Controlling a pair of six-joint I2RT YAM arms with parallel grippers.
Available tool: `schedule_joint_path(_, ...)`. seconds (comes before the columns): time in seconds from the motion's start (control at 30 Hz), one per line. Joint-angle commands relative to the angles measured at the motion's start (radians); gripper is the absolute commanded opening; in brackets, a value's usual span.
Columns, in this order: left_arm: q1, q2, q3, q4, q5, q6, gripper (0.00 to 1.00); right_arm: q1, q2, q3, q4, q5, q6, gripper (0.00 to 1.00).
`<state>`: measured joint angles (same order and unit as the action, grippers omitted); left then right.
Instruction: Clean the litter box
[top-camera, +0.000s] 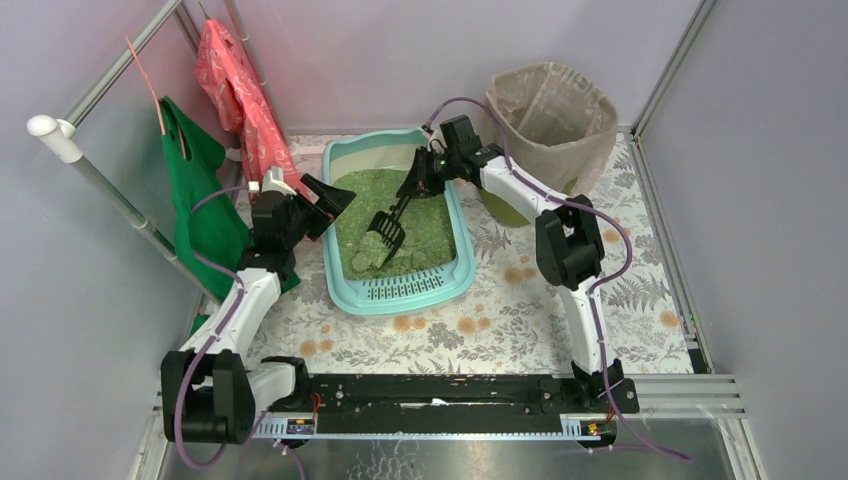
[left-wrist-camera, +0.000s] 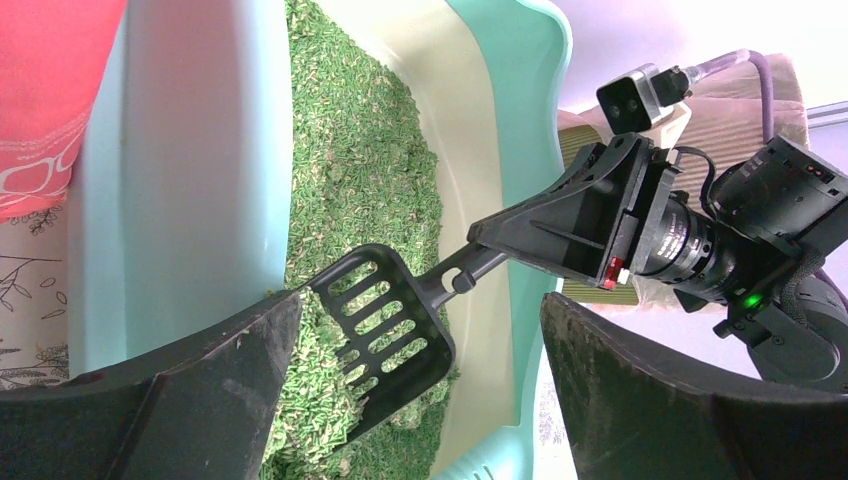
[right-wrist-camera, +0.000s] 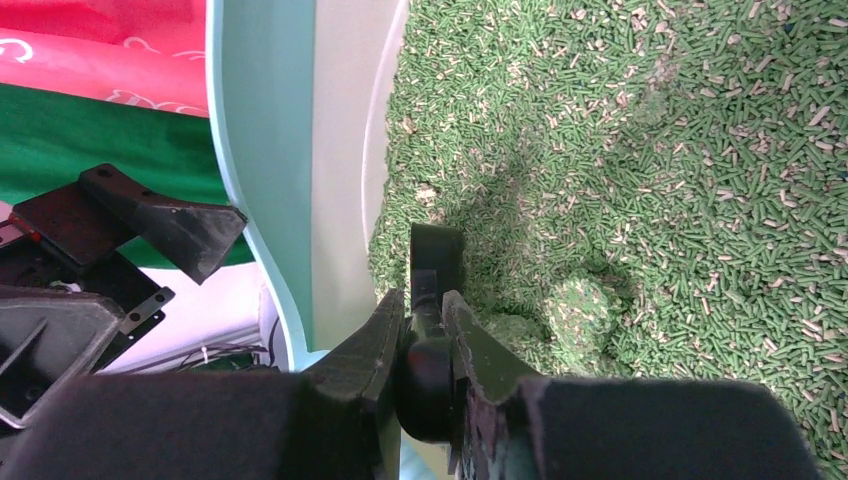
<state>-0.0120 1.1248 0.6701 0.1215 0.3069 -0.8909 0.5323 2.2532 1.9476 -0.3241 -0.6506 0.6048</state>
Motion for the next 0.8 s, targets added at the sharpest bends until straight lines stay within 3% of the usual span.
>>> schedule_joint_path(0.0, 0.011, 0.013, -0.024, 0.009, -0.006, 0.002, 0.99, -0.014, -0.064, 0.067, 0.027, -0.072, 0.054, 0.00)
schedule_joint_path(0.3, 0.011, 0.025, -0.033, 0.027, 0.006, -0.004, 0.99, -0.030, -0.050, 0.156, 0.017, -0.112, 0.078, 0.00)
schedule_joint_path(0.67, 0.011, 0.023, -0.027, 0.020, 0.009, 0.000, 0.99, -0.097, -0.088, 0.123, 0.075, -0.104, 0.096, 0.00)
schedule_joint_path(0.77, 0.010, 0.033, -0.027, 0.032, 0.014, -0.004, 0.99, -0.073, -0.055, 0.197, -0.021, -0.098, 0.035, 0.00)
